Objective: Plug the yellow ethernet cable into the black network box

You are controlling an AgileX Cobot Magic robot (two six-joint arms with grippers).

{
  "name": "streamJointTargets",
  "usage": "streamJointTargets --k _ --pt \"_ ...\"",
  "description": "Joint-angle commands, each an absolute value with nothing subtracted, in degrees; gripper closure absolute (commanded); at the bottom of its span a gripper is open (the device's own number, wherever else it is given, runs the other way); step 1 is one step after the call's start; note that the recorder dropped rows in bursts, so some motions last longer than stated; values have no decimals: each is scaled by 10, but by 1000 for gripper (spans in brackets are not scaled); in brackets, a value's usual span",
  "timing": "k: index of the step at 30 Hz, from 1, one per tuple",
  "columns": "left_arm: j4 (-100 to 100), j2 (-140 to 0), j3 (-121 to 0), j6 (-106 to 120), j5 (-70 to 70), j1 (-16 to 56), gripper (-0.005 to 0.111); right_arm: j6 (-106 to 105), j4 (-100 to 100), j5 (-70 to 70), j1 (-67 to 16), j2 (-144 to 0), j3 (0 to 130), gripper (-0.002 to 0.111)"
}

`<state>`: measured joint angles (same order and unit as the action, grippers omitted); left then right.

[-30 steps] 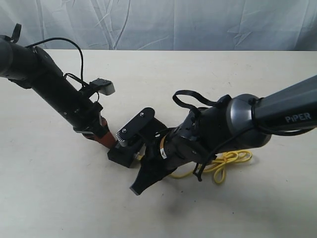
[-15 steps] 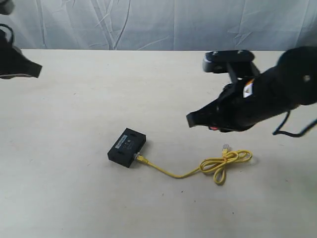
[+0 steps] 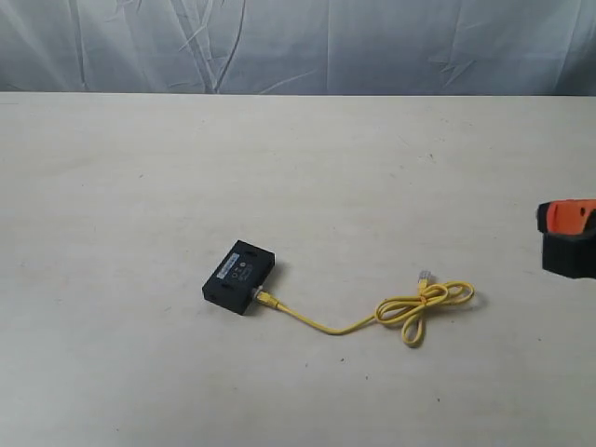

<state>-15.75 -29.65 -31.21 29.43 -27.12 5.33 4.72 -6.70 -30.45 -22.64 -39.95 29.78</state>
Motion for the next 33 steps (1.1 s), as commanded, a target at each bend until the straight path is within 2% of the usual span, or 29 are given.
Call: streamJointTargets --k 1,8,19,33 --pt "-156 -270 -309 290 -273 52 107 45 -71 -311 -223 -339 296 109" --pt "-156 -266 -309 290 -273 52 107 45 -76 -311 -217 -288 295 109" --pt "-164 -266 -309 290 -272 52 107 45 -104 -311 -49 -136 295 109" --pt "-164 -266 -309 290 -272 52 107 0 -14 -311 -45 -88 265 109"
